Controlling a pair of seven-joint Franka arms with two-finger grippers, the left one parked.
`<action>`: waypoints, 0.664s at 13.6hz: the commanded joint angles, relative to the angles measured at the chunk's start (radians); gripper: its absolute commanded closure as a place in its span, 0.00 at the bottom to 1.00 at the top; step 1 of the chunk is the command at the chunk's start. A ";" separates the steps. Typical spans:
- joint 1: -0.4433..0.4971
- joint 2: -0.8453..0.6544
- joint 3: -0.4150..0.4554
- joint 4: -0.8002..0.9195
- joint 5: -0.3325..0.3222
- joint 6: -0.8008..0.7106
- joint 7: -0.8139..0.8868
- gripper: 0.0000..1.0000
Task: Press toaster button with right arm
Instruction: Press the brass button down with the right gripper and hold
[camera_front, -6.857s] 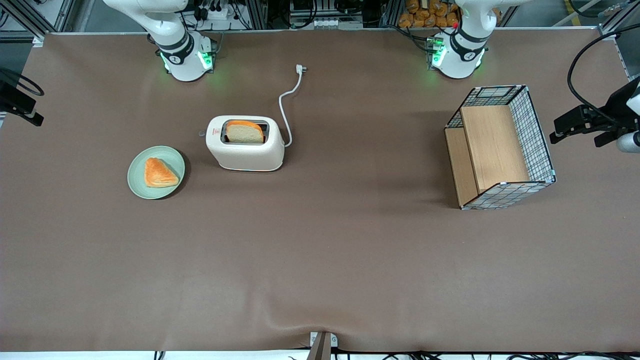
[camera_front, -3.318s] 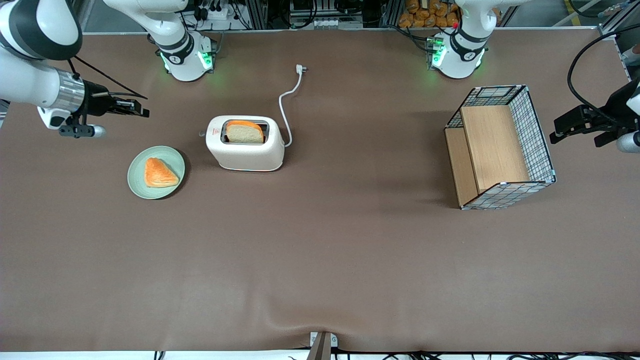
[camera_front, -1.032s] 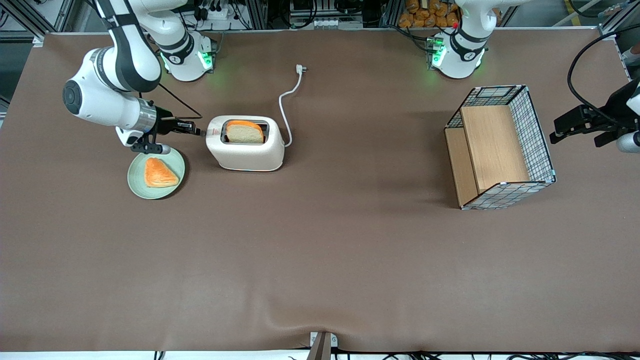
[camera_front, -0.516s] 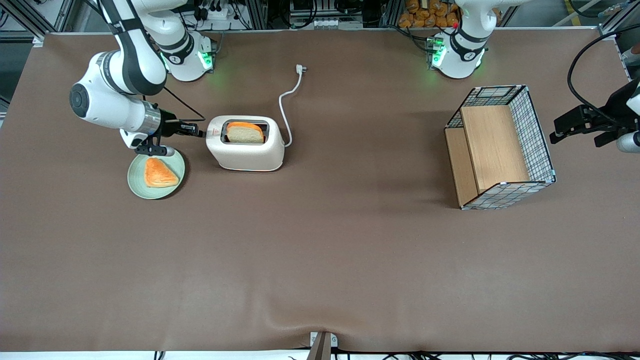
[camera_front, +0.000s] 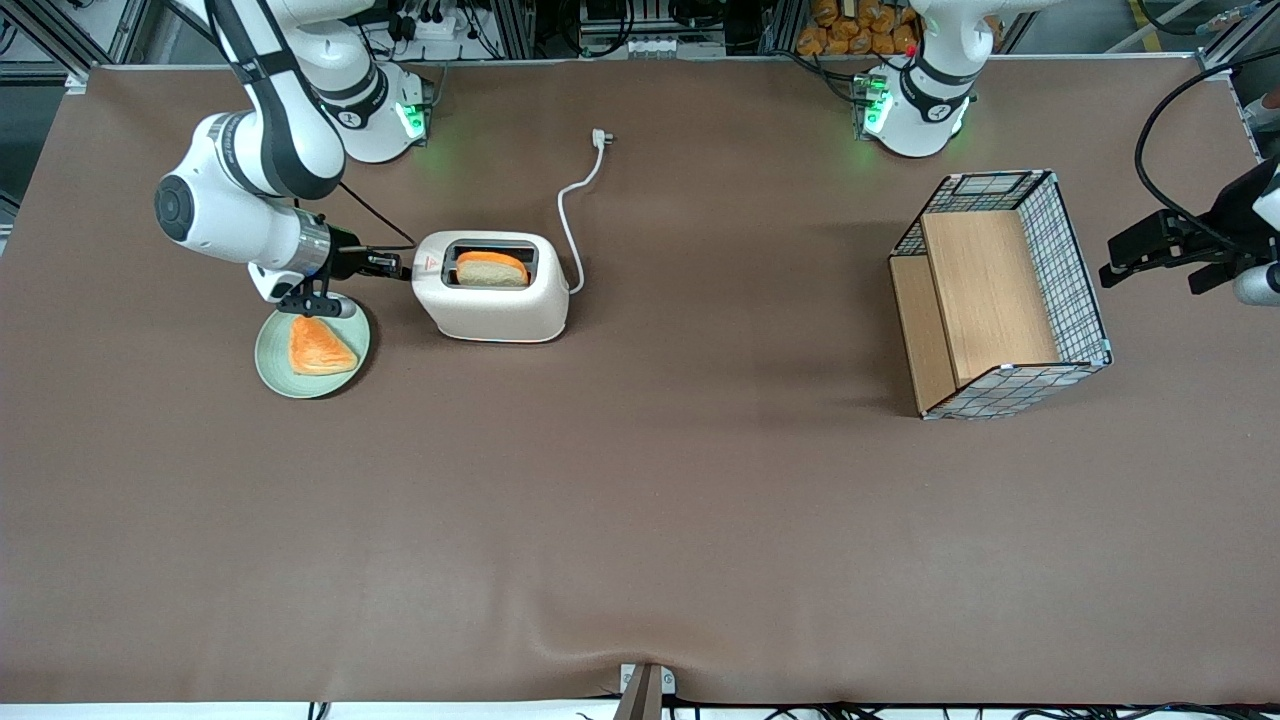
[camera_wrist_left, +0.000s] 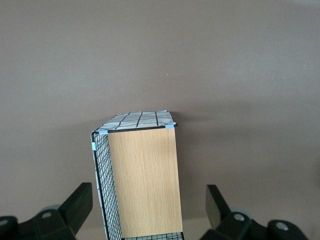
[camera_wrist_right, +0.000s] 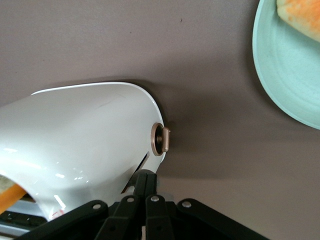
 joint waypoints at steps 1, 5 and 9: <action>0.021 0.014 -0.002 -0.033 0.029 0.073 -0.026 1.00; 0.021 0.034 -0.002 -0.039 0.031 0.104 -0.051 1.00; 0.023 0.043 -0.002 -0.039 0.031 0.115 -0.051 1.00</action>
